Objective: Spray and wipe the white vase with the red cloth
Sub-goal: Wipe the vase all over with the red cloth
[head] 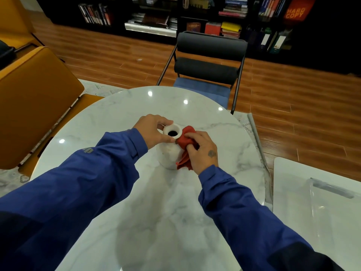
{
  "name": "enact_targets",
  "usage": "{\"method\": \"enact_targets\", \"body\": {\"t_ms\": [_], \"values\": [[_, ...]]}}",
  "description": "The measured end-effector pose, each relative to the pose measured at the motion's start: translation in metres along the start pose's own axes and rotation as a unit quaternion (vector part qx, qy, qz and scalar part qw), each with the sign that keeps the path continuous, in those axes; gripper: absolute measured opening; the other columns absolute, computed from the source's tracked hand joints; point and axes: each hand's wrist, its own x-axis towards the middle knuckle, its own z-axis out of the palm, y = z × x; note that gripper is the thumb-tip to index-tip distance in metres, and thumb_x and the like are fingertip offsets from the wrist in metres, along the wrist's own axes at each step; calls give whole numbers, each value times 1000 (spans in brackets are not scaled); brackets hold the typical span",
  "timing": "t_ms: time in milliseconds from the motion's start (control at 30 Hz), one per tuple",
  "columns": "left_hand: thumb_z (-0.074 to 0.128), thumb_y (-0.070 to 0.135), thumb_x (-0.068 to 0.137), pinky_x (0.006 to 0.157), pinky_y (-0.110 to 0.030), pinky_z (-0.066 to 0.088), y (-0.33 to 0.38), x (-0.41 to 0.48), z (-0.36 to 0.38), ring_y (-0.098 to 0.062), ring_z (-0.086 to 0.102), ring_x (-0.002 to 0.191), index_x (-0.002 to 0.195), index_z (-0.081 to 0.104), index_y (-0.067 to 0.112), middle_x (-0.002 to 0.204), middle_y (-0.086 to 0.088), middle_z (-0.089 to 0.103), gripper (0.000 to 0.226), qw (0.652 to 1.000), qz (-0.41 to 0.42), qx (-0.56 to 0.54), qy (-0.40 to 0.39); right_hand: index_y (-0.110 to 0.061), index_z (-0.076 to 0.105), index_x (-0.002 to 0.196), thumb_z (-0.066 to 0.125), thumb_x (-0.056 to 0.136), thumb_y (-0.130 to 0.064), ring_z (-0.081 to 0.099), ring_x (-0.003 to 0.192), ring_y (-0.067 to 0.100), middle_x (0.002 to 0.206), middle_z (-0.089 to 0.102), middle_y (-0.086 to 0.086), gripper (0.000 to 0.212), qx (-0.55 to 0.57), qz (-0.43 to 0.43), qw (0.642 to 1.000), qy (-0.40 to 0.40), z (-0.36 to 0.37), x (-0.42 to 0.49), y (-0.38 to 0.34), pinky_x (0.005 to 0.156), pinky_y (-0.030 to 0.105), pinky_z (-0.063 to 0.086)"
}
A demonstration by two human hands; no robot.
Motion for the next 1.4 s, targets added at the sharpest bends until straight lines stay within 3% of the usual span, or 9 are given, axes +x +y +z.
{"method": "enact_targets", "body": {"t_ms": [133, 333, 500, 600, 700, 900, 1000, 1167, 1400], "values": [[83, 25, 69, 93, -25, 45, -2, 0, 1, -16, 63, 108, 124, 63, 17, 124, -1, 64, 59, 1000, -2, 1, -1, -22, 69, 111, 59, 84, -3, 52, 94, 3, 108, 58, -11, 35, 8, 33, 999, -4, -4, 2, 11, 79, -2, 36], [82, 27, 69, 91, -24, 44, -2, 1, 1, -14, 62, 106, 124, 63, 18, 124, 1, 63, 59, 1000, -1, 6, -4, -17, 65, 121, 56, 89, -3, 55, 80, -4, 116, 65, 4, 36, -21, 157, 984, -83, -2, -30, 43, 63, -6, 35], [83, 26, 68, 94, -27, 47, -3, 2, -1, -16, 63, 107, 123, 63, 17, 124, 0, 64, 59, 1000, 4, 6, -2, -22, 64, 123, 61, 87, -12, 57, 97, 12, 108, 61, -4, 38, 50, 121, 991, -17, -1, -12, 14, 84, 13, 43], [83, 26, 68, 94, -25, 47, -3, 1, 0, -16, 63, 107, 123, 64, 17, 123, 0, 64, 59, 1000, 4, 6, -3, -20, 65, 121, 59, 86, -4, 53, 90, 2, 113, 53, -6, 39, 68, 56, 996, -5, -2, -9, 1, 62, -3, 41], [84, 26, 68, 93, -25, 46, -2, 1, 0, -16, 64, 107, 123, 64, 17, 123, 0, 65, 59, 1000, 6, 7, -4, -22, 63, 123, 56, 90, -8, 57, 80, 0, 111, 55, -3, 37, 86, 118, 989, 4, 4, -20, 13, 44, 2, 42], [84, 28, 68, 93, -25, 46, -3, 3, -1, -15, 63, 106, 123, 64, 18, 122, 1, 65, 60, 1000, 11, 13, -4, -17, 67, 118, 54, 89, -12, 63, 91, 24, 100, 68, 8, 32, -55, 203, 973, -94, 17, -33, 39, 73, 20, 41], [83, 29, 68, 93, -26, 49, -4, 3, -1, -15, 63, 106, 124, 63, 17, 120, 1, 64, 60, 1000, 17, 22, -5, -19, 65, 120, 56, 89, -13, 60, 92, 20, 106, 67, 6, 33, -52, 166, 983, -56, 11, -15, 27, 75, 19, 40], [83, 28, 69, 94, -30, 52, -5, 2, 0, -16, 62, 107, 125, 62, 16, 120, 0, 64, 61, 1000, 21, 23, -1, -25, 60, 130, 53, 89, -1, 51, 119, 12, 134, 53, -7, 48, 31, 19, 999, -10, 7, -15, 6, 103, 24, 42], [83, 29, 69, 95, -33, 52, -3, 4, -2, -17, 63, 107, 125, 61, 14, 119, -2, 64, 62, 999, 21, 32, -4, -24, 59, 130, 55, 90, 0, 48, 124, 13, 138, 51, -5, 47, 47, 47, 997, 37, 16, -45, 17, 103, 38, 46]]}}
